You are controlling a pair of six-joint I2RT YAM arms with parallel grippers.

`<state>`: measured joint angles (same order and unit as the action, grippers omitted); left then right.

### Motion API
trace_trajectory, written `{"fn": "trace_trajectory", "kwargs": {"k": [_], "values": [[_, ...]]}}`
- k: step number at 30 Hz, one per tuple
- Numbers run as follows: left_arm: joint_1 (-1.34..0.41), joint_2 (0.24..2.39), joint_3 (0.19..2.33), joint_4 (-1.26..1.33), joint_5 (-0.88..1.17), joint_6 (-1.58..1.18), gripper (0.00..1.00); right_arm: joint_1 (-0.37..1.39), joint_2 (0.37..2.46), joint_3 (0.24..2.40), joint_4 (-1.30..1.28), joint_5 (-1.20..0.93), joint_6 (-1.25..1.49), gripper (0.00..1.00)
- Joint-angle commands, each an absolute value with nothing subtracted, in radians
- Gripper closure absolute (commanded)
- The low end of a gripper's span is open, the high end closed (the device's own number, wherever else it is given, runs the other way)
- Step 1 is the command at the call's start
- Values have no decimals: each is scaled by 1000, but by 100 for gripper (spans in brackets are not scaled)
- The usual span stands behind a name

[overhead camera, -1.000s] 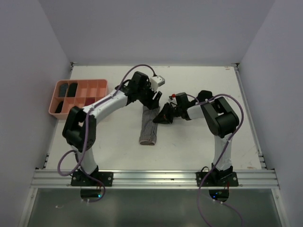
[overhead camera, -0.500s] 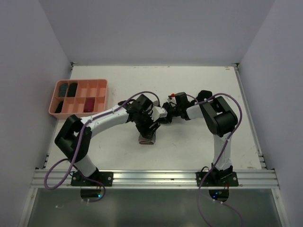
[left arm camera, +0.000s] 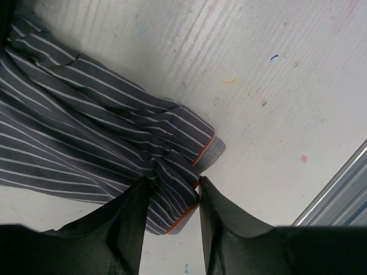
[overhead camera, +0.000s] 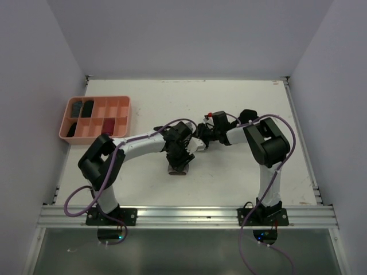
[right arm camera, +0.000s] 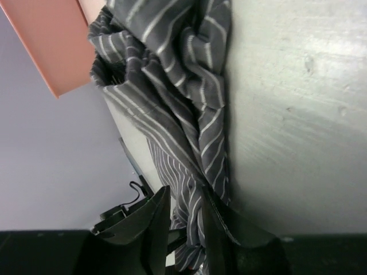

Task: Roll the underwear
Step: Fold the underwear

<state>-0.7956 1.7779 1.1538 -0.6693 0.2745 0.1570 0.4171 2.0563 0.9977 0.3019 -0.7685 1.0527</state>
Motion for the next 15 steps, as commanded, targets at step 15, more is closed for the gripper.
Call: {"fn": "trace_trajectory", "kwargs": {"k": [15], "values": [[-795, 1730, 1201, -692, 268, 170, 52, 400, 1839, 945, -98, -873, 781, 78]]}}
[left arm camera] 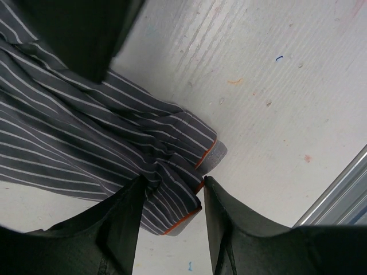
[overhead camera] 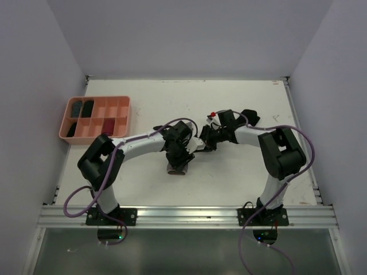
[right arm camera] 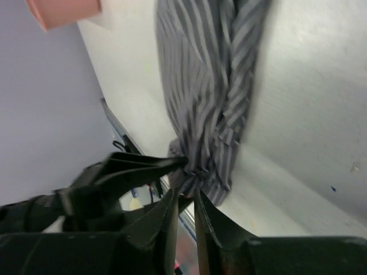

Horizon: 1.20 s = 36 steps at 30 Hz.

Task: Roll the underwear
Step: Fold the underwear

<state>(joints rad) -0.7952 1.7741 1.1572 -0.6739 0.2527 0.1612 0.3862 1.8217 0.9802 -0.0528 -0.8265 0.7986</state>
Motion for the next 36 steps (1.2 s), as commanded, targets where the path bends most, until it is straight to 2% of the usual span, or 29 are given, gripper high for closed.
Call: {"fn": "trace_trajectory", "kwargs": {"k": [1, 5, 8, 15, 16, 18, 25, 36], "values": [[-795, 1729, 1203, -695, 271, 172, 50, 403, 1847, 948, -107, -876, 781, 80], [-795, 1721, 1213, -696, 265, 172, 51, 445, 1864, 953, -106, -888, 798, 82], [-793, 1727, 1215, -695, 264, 170, 55, 471, 1873, 946, -87, -896, 816, 82], [-788, 1732, 1212, -684, 265, 166, 77, 515, 1919, 940, -81, -873, 833, 79], [-787, 1733, 1213, -684, 268, 167, 83, 517, 1936, 943, -87, -868, 831, 79], [-782, 1733, 1218, -683, 275, 169, 84, 523, 1985, 950, -92, -864, 831, 79], [-782, 1697, 1197, -661, 327, 158, 100, 537, 2066, 966, -78, -871, 848, 80], [-782, 1692, 1158, -589, 388, 140, 100, 543, 2068, 969, -63, -885, 873, 81]]}}
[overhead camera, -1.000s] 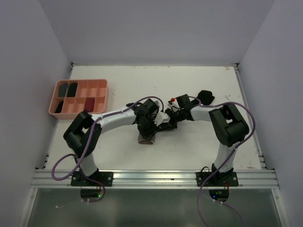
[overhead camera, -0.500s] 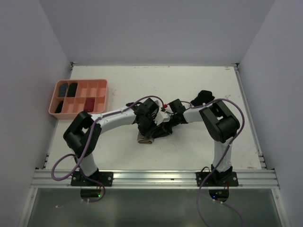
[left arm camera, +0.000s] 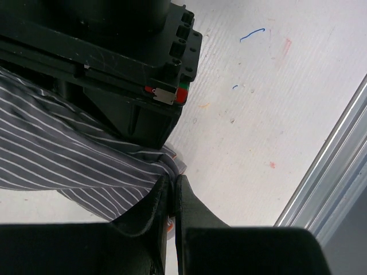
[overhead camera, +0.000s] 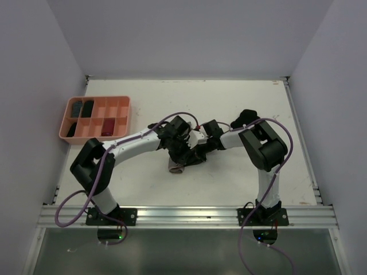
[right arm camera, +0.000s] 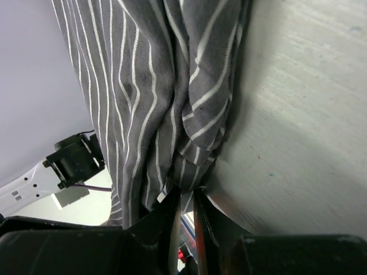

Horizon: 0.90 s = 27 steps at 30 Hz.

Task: Roll the underwear
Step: Fold the underwear

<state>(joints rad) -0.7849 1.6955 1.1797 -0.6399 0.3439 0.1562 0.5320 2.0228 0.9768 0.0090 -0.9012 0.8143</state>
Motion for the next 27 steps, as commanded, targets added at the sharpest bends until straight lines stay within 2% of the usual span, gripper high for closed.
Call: {"fn": "trace_trajectory", "kwargs": {"k": [1, 6, 14, 16, 18, 27], "values": [[-782, 1698, 1152, -583, 388, 138, 100, 542, 2066, 971, -72, -887, 870, 81], [-782, 1741, 1105, -531, 393, 140, 100, 540, 2045, 1009, -132, -896, 816, 81], [-782, 1763, 1034, -476, 411, 138, 100, 459, 2011, 1207, -495, -894, 539, 81], [-782, 1763, 1025, -465, 416, 138, 96, 433, 2000, 1235, -547, -887, 517, 81], [-782, 1761, 1011, -457, 417, 138, 89, 407, 1979, 1249, -526, -893, 551, 80], [-781, 1750, 1002, -448, 417, 141, 74, 423, 2011, 1244, -128, -936, 859, 76]]}}
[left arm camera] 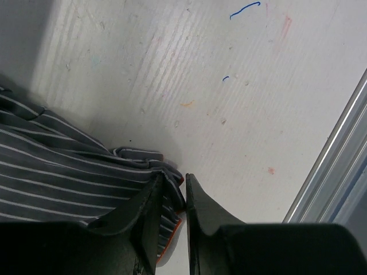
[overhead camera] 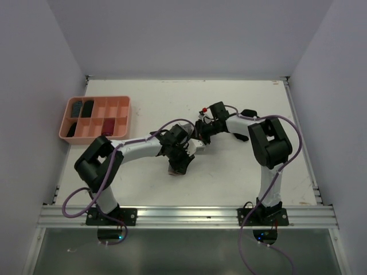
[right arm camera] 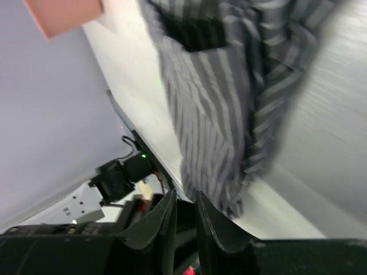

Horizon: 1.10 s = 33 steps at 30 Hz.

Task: Roll the underwear
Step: Fold the underwear

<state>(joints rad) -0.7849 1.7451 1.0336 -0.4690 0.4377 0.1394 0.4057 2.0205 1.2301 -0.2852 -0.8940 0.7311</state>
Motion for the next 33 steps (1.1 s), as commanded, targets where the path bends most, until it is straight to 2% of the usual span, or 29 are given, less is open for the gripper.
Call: {"fn": "trace_trajectory", "kwargs": {"k": [1, 5, 11, 17, 20, 21, 22, 25, 29, 32, 33], "values": [[-782, 1750, 1003, -448, 413, 143, 73, 426, 2014, 1241, -92, -937, 905, 76], [-782, 1747, 1003, -449, 408, 140, 70, 436, 2042, 1229, 24, -931, 989, 75], [-782, 1749, 1000, -446, 396, 137, 66, 451, 2175, 1256, 5, -893, 973, 76], [-785, 1727, 1008, -462, 377, 152, 51, 451, 2269, 1330, -38, -859, 939, 78], [-784, 1646, 1029, -486, 412, 182, 37, 451, 2286, 1357, -58, -862, 919, 79], [-785, 1610, 1034, -483, 425, 190, 3, 451, 2293, 1365, -61, -864, 914, 79], [-798, 1573, 1038, -482, 440, 208, 0, 451, 2293, 1373, -80, -864, 904, 79], [-813, 1421, 1071, -488, 433, 209, 0, 449, 2295, 1381, -78, -864, 899, 80], [-782, 1336, 1086, -490, 380, 181, 0, 446, 2276, 1347, -11, -864, 931, 81], [-677, 1302, 1026, -431, 440, 130, 0, 440, 2257, 1295, 127, -870, 1012, 82], [-637, 1305, 1011, -413, 498, 133, 4, 439, 2253, 1289, 177, -876, 1029, 82]]}}
